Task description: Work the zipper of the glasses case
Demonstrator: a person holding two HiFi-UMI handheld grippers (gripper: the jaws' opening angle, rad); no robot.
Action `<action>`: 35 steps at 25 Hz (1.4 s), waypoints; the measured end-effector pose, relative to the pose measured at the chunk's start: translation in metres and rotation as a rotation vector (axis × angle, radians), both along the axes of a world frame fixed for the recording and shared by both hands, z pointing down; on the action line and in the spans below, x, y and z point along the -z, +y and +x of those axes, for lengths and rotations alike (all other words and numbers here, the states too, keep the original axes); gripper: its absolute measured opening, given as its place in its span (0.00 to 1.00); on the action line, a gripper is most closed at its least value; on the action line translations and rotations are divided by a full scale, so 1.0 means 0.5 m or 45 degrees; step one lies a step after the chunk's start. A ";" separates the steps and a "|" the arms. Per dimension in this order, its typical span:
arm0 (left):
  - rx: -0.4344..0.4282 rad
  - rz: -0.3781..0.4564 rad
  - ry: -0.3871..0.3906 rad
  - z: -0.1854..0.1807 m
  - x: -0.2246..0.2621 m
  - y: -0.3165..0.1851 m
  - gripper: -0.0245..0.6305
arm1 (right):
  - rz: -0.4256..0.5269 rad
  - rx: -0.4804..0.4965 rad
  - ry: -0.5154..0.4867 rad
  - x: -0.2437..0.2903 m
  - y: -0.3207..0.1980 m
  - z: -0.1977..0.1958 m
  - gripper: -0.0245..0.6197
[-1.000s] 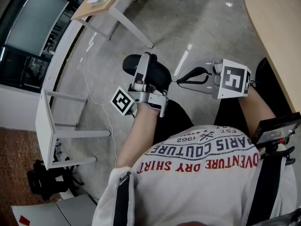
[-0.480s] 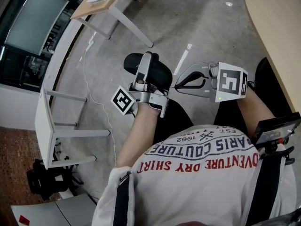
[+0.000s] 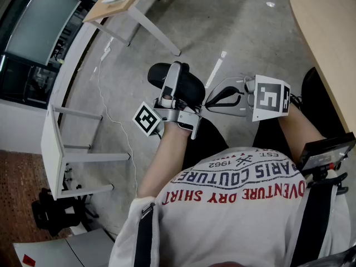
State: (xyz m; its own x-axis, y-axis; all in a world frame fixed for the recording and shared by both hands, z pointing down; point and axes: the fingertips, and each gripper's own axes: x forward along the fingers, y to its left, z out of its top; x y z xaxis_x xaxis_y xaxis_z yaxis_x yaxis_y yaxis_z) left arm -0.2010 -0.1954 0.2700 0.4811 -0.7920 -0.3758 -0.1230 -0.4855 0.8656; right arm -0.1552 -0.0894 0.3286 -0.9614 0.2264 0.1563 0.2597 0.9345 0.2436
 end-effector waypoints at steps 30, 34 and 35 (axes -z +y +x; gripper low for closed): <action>0.058 0.220 -1.664 0.012 -0.171 0.033 0.42 | -0.504 -0.584 0.012 -0.052 -0.186 0.046 0.04; 0.052 0.225 -1.641 0.025 -0.180 0.026 0.42 | -0.511 -0.585 0.042 -0.065 -0.187 0.051 0.04; 0.047 0.226 -1.633 0.029 -0.183 0.024 0.42 | -0.511 -0.588 0.046 -0.068 -0.188 0.054 0.04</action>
State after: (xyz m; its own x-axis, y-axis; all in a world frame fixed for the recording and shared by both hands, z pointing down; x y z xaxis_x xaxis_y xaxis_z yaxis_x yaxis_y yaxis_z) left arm -0.1865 -0.1836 0.3613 0.5532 -0.7996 0.2334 -0.8276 -0.5594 0.0452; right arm -0.1282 -0.1834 0.3625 -0.9699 -0.1643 0.1797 -0.1924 0.9695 -0.1520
